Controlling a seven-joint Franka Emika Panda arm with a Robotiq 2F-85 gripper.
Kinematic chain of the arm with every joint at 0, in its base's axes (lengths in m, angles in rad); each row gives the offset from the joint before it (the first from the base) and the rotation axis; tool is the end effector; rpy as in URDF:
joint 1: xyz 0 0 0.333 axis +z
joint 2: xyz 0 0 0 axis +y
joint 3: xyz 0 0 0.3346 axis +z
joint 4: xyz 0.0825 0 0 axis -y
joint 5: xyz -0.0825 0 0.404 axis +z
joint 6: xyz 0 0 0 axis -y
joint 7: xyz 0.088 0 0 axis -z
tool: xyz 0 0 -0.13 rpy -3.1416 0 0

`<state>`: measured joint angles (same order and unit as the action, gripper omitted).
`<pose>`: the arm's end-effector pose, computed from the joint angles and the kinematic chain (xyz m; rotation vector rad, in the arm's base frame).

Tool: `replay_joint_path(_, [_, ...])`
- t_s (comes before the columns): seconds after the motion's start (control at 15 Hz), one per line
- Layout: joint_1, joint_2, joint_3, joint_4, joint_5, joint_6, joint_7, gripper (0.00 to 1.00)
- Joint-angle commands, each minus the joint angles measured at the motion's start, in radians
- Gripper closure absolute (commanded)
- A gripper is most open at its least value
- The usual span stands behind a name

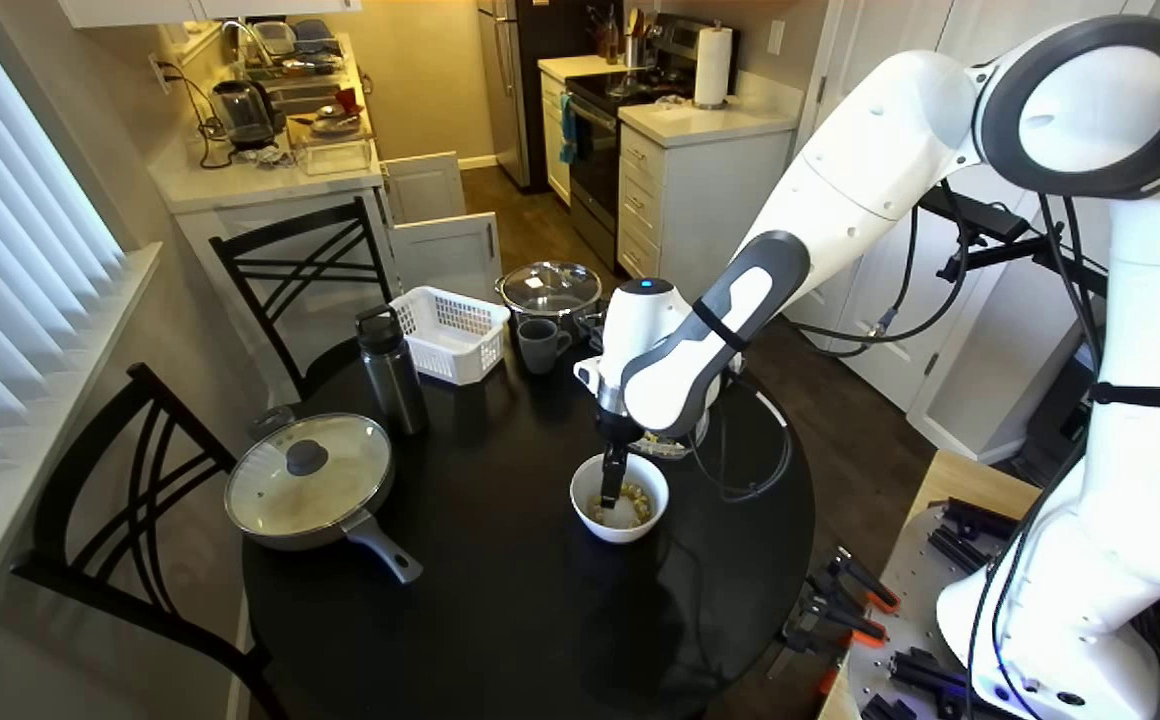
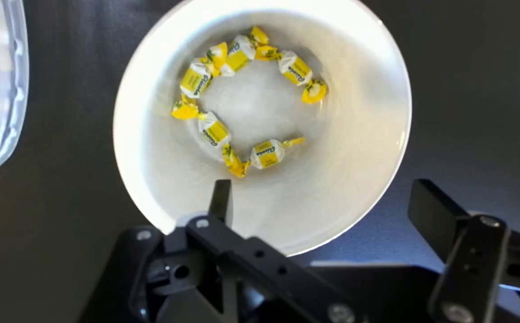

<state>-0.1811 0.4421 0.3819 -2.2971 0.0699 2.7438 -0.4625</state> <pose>0.5337 0.1180 0.1485 -2.8420 -0.8217 -0.0816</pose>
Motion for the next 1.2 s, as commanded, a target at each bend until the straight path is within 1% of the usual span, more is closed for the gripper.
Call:
replay_joint_path(0.0, [0.104, -0.024, -0.127, -0.030, -0.087, 0.031, 0.048, 0.00])
replay_joint_path(0.2, [0.136, 0.041, -0.172, -0.009, -0.128, 0.068, 0.033, 0.00])
replay_joint_path(0.53, [0.152, 0.097, -0.172, 0.002, -0.156, 0.113, 0.028, 0.00])
replay_joint_path(0.73, [0.180, 0.117, -0.198, 0.006, -0.193, 0.125, 0.043, 0.00])
replay_joint_path(0.93, [0.218, 0.136, -0.236, 0.011, -0.232, 0.149, 0.064, 0.00])
replay_joint_path(1.13, [0.273, 0.162, -0.284, 0.024, -0.287, 0.170, 0.097, 0.00])
